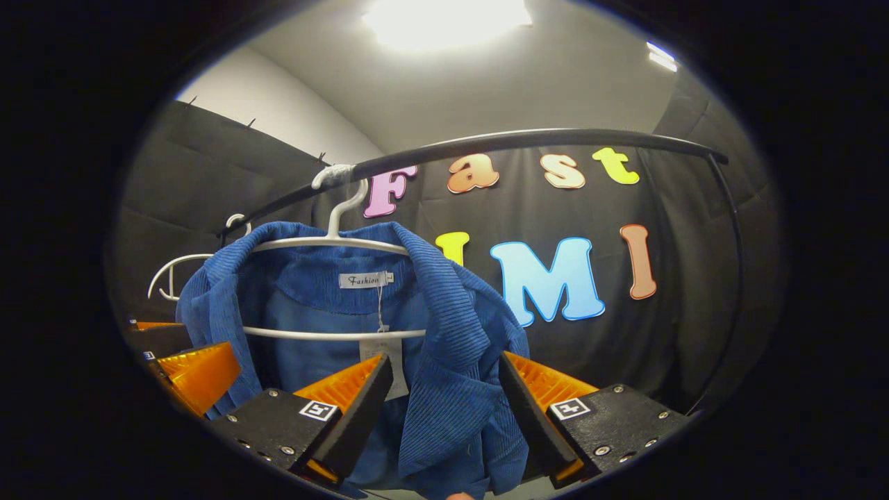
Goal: Grasp the clothes on the hanger with both hands and then place them into the laundry hamper below.
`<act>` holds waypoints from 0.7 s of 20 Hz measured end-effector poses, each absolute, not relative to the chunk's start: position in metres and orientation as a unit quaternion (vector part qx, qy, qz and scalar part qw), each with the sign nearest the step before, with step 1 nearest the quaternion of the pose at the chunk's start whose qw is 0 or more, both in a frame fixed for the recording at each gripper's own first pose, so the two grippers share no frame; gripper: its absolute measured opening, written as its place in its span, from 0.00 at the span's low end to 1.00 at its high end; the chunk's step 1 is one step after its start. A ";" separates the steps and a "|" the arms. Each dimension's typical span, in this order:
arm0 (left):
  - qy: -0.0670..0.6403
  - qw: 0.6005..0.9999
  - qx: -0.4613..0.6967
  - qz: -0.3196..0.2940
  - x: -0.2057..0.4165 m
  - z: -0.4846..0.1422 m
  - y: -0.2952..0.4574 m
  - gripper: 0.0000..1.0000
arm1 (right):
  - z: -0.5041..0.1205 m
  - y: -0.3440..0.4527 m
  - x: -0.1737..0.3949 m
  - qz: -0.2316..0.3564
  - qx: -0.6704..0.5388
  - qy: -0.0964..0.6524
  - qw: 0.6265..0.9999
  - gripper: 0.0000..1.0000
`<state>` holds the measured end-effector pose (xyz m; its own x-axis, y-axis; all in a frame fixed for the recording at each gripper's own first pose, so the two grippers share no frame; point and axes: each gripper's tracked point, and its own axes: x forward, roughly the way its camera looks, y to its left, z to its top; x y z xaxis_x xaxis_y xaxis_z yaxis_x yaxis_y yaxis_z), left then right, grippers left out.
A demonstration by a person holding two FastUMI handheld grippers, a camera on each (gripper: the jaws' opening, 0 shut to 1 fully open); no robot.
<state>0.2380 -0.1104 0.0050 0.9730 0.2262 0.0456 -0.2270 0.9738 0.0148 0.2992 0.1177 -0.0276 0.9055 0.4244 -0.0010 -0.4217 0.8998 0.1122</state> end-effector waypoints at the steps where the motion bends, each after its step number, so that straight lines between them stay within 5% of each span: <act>1: -0.022 0.993 0.012 0.118 0.240 0.002 -0.110 0.93 | -0.032 0.120 0.304 0.217 0.053 0.015 0.975 0.95; 14: -0.022 0.982 0.074 0.174 0.256 -0.018 -0.099 0.98 | -0.093 0.140 0.344 0.201 0.048 0.063 0.976 0.95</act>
<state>0.2563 -0.0994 -0.0181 0.9384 0.3385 0.0688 -0.3450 0.9285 0.1375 0.3436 0.1400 -0.0928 0.9112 0.3989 -0.1029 -0.3871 0.9145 0.1180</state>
